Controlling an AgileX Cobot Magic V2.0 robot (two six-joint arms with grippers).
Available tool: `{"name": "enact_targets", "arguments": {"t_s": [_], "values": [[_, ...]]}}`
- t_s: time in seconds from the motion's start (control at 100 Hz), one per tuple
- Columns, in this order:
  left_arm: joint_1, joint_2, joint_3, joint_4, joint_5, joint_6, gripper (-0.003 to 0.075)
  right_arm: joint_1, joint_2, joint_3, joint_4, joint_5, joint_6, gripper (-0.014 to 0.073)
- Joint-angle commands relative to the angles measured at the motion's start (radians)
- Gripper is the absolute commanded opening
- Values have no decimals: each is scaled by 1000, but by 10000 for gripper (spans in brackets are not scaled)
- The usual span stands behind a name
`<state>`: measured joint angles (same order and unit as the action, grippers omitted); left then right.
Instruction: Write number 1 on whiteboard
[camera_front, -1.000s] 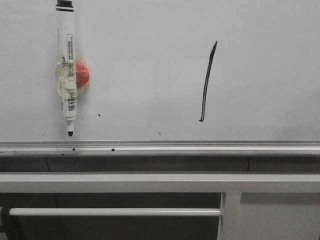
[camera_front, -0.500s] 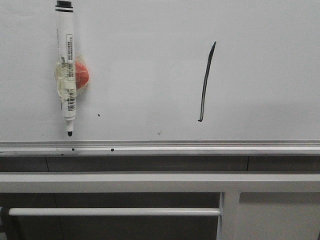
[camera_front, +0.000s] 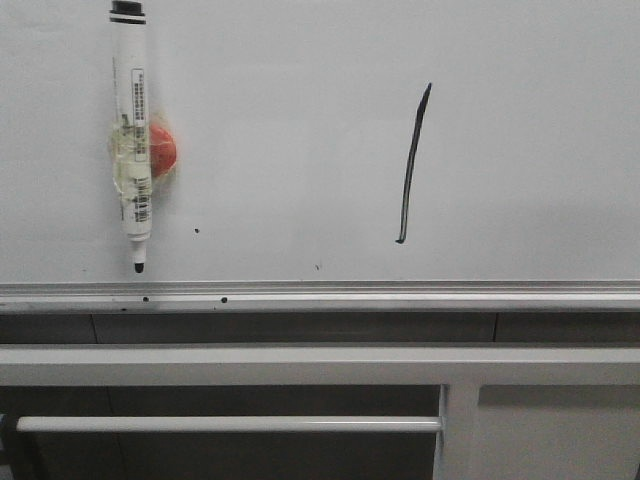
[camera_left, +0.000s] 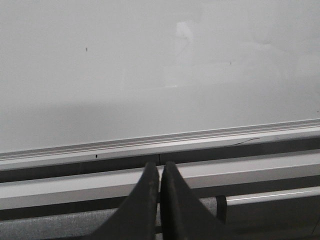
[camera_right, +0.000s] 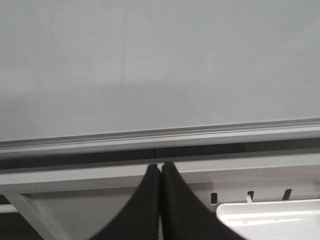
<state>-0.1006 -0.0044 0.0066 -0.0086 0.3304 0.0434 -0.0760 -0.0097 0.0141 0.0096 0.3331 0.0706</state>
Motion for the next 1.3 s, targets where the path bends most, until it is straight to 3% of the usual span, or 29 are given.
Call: {"name": "enact_targets", "arguments": {"t_s": [0.0, 0.17, 0.97, 1.29], "values": [[-1, -24, 6, -11, -72, -2, -20, -19, -16, 26, -29, -15, 2, -64], [-1, -24, 6, -11, -72, -2, -20, -73, -16, 26, -29, -15, 2, -64], [-1, -24, 6, -11, -72, -2, -20, -73, -16, 26, -29, -15, 2, -64], [61, -24, 6, -11, -72, -2, -20, -73, -16, 26, -29, -15, 2, -64]]}}
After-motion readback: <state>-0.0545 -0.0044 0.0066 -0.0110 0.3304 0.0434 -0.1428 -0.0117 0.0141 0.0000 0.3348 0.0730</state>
